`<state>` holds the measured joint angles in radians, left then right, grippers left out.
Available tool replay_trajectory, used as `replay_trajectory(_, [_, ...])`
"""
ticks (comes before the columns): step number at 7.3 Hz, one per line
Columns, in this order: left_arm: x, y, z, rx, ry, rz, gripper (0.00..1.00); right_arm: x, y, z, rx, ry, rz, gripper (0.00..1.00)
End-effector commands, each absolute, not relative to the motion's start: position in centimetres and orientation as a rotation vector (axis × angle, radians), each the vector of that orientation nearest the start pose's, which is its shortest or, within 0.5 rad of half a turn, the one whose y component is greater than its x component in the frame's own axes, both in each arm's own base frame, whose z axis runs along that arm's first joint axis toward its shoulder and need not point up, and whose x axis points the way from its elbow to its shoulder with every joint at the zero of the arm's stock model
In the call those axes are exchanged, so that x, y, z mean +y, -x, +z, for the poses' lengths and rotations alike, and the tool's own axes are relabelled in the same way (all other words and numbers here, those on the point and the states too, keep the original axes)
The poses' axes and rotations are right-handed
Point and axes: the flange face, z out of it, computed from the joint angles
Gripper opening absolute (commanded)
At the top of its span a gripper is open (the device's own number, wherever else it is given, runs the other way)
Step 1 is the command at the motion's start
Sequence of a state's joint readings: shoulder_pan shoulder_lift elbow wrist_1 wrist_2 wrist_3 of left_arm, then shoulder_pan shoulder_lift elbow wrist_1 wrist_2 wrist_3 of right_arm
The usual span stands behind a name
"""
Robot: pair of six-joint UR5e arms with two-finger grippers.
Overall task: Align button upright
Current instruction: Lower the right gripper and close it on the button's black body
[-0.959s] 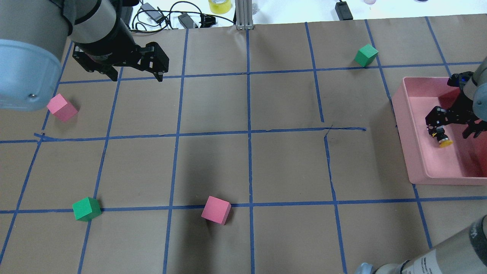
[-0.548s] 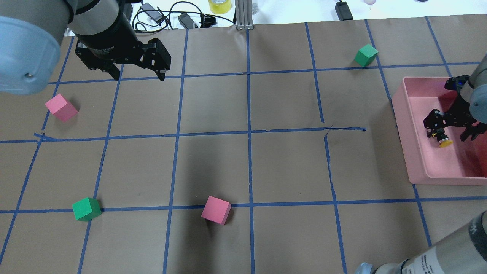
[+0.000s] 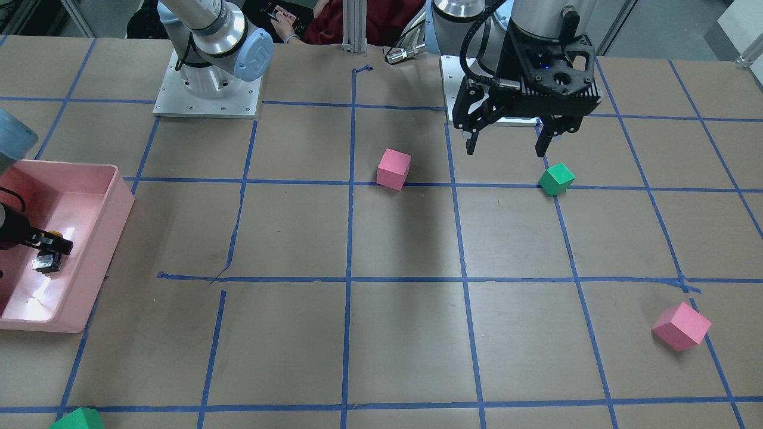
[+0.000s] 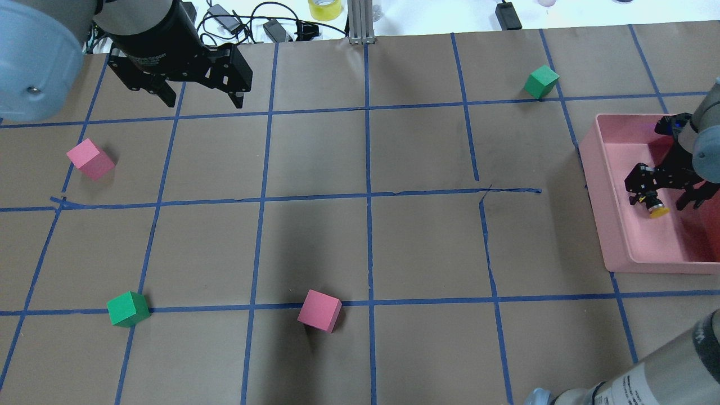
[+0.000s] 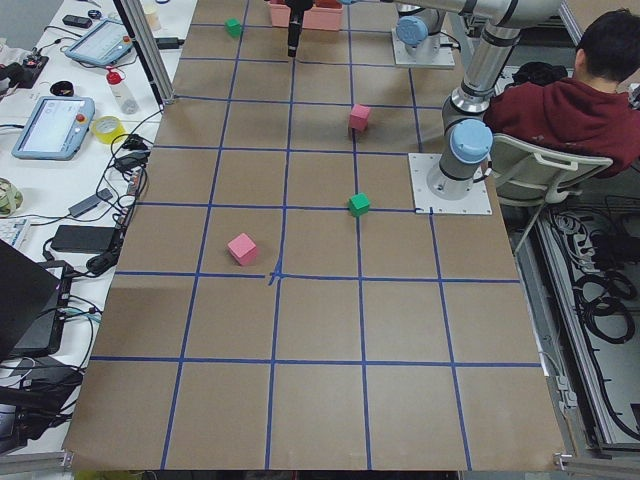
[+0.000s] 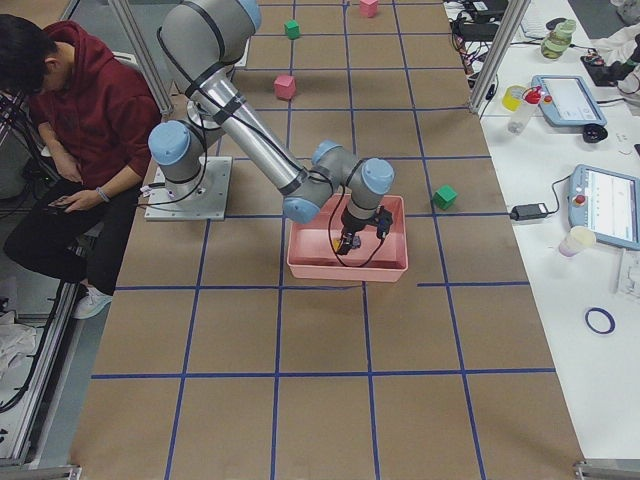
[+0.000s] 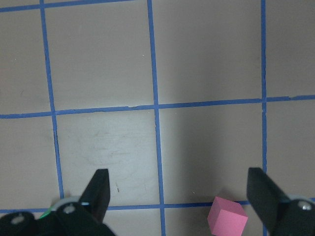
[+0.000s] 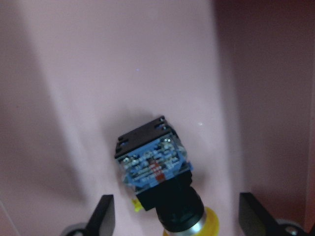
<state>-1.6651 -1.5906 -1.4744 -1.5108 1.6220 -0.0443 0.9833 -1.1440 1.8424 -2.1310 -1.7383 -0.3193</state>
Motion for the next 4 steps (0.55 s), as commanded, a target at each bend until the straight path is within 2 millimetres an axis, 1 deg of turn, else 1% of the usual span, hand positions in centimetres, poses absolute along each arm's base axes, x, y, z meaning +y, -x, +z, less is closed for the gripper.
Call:
replay_trajectory(1, [-50.2, 17.3, 52.6, 3.061, -0.068, -0.187, 1.0, -53.1, 21.4, 18.7, 3.182, -0.427, 0.332, 0.0])
replay_trajectory(3, [-50.5, 17.3, 51.8, 3.065, -0.053, -0.166, 1.0, -53.4, 21.5, 20.2, 3.189, -0.429, 0.315, 0.0])
replay_trajectory(4, [-50.8, 17.4, 51.2, 3.069, -0.056, -0.15, 1.0, -53.3, 21.4, 22.2, 3.181, -0.428, 0.325, 0.0])
